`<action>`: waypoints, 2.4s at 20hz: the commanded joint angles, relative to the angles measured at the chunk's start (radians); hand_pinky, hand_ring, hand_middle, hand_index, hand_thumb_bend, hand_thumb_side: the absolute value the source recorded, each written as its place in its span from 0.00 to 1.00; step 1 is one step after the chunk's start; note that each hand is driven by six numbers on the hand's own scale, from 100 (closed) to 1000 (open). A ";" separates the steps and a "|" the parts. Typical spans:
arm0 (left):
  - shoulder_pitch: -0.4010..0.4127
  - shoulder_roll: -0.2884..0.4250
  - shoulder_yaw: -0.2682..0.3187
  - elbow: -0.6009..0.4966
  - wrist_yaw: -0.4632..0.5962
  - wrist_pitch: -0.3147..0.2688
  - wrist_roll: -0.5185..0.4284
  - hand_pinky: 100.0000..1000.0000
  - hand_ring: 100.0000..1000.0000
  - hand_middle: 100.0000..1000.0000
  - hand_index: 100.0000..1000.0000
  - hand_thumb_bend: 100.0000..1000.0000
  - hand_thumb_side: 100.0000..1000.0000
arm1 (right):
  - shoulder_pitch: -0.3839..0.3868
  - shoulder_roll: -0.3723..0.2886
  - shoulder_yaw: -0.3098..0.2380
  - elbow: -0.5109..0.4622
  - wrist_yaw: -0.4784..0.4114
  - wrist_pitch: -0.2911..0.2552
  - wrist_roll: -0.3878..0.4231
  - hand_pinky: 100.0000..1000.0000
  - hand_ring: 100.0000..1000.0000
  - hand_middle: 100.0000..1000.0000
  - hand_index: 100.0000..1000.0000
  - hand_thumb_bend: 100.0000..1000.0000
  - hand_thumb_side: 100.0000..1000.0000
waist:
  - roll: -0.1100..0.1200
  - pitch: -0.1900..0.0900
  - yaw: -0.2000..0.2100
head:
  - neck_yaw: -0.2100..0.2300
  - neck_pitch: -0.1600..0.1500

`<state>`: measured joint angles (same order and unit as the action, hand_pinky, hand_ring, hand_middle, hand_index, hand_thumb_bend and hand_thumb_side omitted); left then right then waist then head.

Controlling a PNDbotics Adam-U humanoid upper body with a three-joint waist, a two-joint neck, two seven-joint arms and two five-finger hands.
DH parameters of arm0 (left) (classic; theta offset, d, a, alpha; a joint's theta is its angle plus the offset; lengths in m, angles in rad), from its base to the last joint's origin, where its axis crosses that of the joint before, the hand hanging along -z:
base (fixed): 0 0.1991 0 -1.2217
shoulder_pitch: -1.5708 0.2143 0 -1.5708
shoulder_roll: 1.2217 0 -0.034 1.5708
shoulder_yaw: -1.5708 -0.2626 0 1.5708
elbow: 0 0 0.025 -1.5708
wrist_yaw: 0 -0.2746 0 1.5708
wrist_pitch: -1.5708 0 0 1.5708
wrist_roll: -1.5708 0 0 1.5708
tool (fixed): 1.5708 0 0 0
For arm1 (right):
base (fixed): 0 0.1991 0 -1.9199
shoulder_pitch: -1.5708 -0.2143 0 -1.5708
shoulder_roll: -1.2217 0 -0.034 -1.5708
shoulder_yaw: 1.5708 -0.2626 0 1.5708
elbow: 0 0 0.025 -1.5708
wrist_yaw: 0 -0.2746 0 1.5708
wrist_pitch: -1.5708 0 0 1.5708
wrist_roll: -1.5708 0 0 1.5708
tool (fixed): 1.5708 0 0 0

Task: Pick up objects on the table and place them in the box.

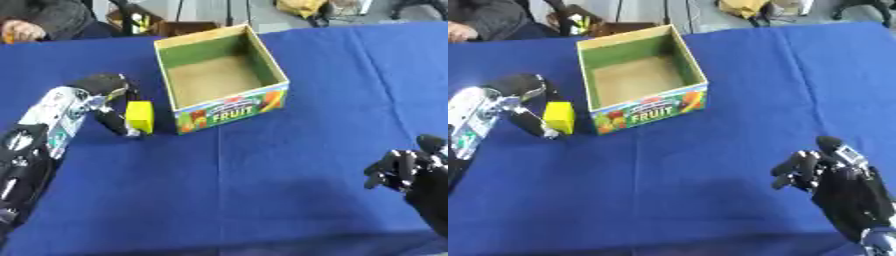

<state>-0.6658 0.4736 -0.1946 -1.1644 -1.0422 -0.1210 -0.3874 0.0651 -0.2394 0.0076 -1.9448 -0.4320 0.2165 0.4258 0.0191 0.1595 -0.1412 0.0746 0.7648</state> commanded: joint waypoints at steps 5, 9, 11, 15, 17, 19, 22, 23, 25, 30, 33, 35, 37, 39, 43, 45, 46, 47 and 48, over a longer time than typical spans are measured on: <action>0.000 0.010 0.035 -0.037 0.039 0.017 0.053 0.24 0.21 0.23 0.38 0.50 0.26 | 0.002 -0.007 -0.001 -0.024 0.001 -0.005 0.000 0.51 0.58 0.41 0.32 0.00 0.82 | -0.006 -0.015 0.001 | 0.002 0.005; 0.007 0.049 0.046 -0.106 0.101 0.010 0.042 0.23 0.20 0.20 0.35 0.50 0.29 | 0.004 -0.008 -0.002 -0.024 0.002 -0.005 0.000 0.51 0.58 0.41 0.32 0.00 0.82 | -0.005 -0.016 0.003 | 0.000 0.005; 0.006 0.080 0.048 -0.149 0.132 -0.002 0.014 0.23 0.19 0.20 0.34 0.49 0.31 | 0.005 -0.009 -0.003 -0.023 0.002 -0.005 -0.001 0.51 0.58 0.41 0.32 0.00 0.82 | -0.002 -0.018 0.003 | -0.001 0.005; -0.011 0.137 0.066 -0.237 0.193 -0.015 -0.038 0.24 0.20 0.20 0.35 0.49 0.30 | 0.005 -0.012 -0.003 -0.022 0.003 -0.003 -0.002 0.51 0.58 0.41 0.32 0.00 0.82 | 0.004 -0.020 0.002 | -0.003 0.005; -0.033 0.149 0.076 -0.256 0.225 0.007 -0.041 0.26 0.21 0.21 0.35 0.48 0.29 | 0.004 -0.013 -0.002 -0.021 0.002 -0.002 -0.002 0.51 0.58 0.41 0.32 0.00 0.82 | 0.006 -0.022 -0.001 | -0.002 0.005; -0.063 0.135 0.077 -0.240 0.256 0.033 -0.037 0.27 0.22 0.22 0.36 0.46 0.28 | 0.003 -0.014 -0.001 -0.020 0.001 -0.001 0.000 0.51 0.58 0.41 0.32 0.00 0.82 | 0.007 -0.023 -0.006 | 0.000 0.005; -0.114 0.095 0.071 -0.181 0.265 0.056 -0.019 0.30 0.24 0.23 0.37 0.45 0.27 | 0.003 -0.015 0.001 -0.020 0.001 0.001 0.002 0.51 0.58 0.41 0.32 0.00 0.82 | 0.008 -0.023 -0.016 | 0.005 0.005; -0.131 0.076 0.071 -0.157 0.257 0.057 -0.010 0.31 0.24 0.24 0.38 0.46 0.26 | 0.002 -0.015 0.003 -0.020 0.002 0.001 0.003 0.51 0.58 0.41 0.32 0.00 0.82 | 0.009 -0.022 -0.022 | 0.009 0.005; -0.163 0.037 0.072 -0.105 0.231 0.056 0.013 0.33 0.25 0.25 0.39 0.46 0.25 | 0.000 -0.016 0.007 -0.020 0.003 0.004 0.007 0.51 0.58 0.41 0.32 0.00 0.83 | 0.011 -0.021 -0.033 | 0.015 0.005; -0.230 -0.040 0.075 0.012 0.159 0.046 0.075 0.36 0.29 0.28 0.43 0.44 0.23 | -0.007 -0.015 0.016 -0.019 0.010 0.008 0.017 0.51 0.58 0.41 0.32 0.00 0.83 | 0.015 -0.011 -0.063 | 0.035 0.002; -0.260 -0.089 0.100 0.078 0.116 0.067 0.118 0.39 0.32 0.30 0.45 0.42 0.26 | -0.013 -0.013 0.023 -0.020 0.016 0.009 0.025 0.51 0.58 0.41 0.32 0.00 0.83 | 0.016 -0.003 -0.084 | 0.048 -0.001; -0.270 -0.120 0.124 0.123 0.084 0.075 0.150 0.41 0.36 0.35 0.49 0.42 0.30 | -0.017 -0.012 0.027 -0.020 0.020 0.010 0.030 0.51 0.58 0.41 0.32 0.00 0.83 | 0.017 0.003 -0.098 | 0.055 -0.003; -0.274 -0.142 0.143 0.163 0.051 0.077 0.183 0.42 0.37 0.36 0.50 0.42 0.31 | -0.020 -0.010 0.030 -0.020 0.025 0.010 0.034 0.51 0.58 0.41 0.32 0.00 0.83 | 0.018 0.007 -0.108 | 0.059 -0.005; -0.273 -0.159 0.151 0.193 0.018 0.067 0.216 0.49 0.47 0.45 0.60 0.47 0.41 | -0.022 -0.008 0.031 -0.020 0.028 0.010 0.036 0.51 0.58 0.41 0.32 0.00 0.83 | 0.020 0.011 -0.117 | 0.060 -0.007; -0.264 -0.190 0.142 0.251 -0.035 0.021 0.279 0.62 0.68 0.65 0.77 0.55 0.61 | -0.026 -0.007 0.033 -0.020 0.033 0.010 0.039 0.51 0.58 0.41 0.32 0.00 0.83 | 0.021 0.016 -0.128 | 0.065 -0.008; -0.259 -0.202 0.137 0.269 -0.045 -0.004 0.310 0.67 0.75 0.73 0.81 0.63 0.75 | -0.026 -0.007 0.033 -0.020 0.032 0.010 0.040 0.51 0.58 0.41 0.32 0.00 0.83 | 0.021 0.016 -0.130 | 0.064 -0.009; -0.256 -0.206 0.135 0.274 -0.048 -0.016 0.326 0.69 0.77 0.74 0.82 0.66 0.79 | -0.026 -0.007 0.033 -0.020 0.031 0.010 0.039 0.51 0.58 0.41 0.32 0.00 0.83 | 0.021 0.015 -0.129 | 0.064 -0.009; -0.254 -0.208 0.133 0.274 -0.047 -0.026 0.343 0.74 0.81 0.78 0.84 0.74 0.87 | -0.025 -0.007 0.033 -0.020 0.031 0.010 0.039 0.51 0.58 0.41 0.32 0.00 0.83 | 0.020 0.014 -0.129 | 0.064 -0.009; -0.251 -0.210 0.132 0.270 -0.045 -0.034 0.360 0.75 0.82 0.79 0.85 0.74 0.89 | -0.024 -0.007 0.033 -0.020 0.031 0.010 0.039 0.51 0.58 0.41 0.32 0.00 0.83 | 0.020 0.013 -0.128 | 0.064 -0.009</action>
<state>-0.9011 0.2552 -0.0596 -0.8845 -1.0836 -0.1442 -0.0496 0.0444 -0.2391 0.0411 -1.9456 -0.4060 0.2267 0.4621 0.0437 0.1879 -0.2697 0.1359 0.7632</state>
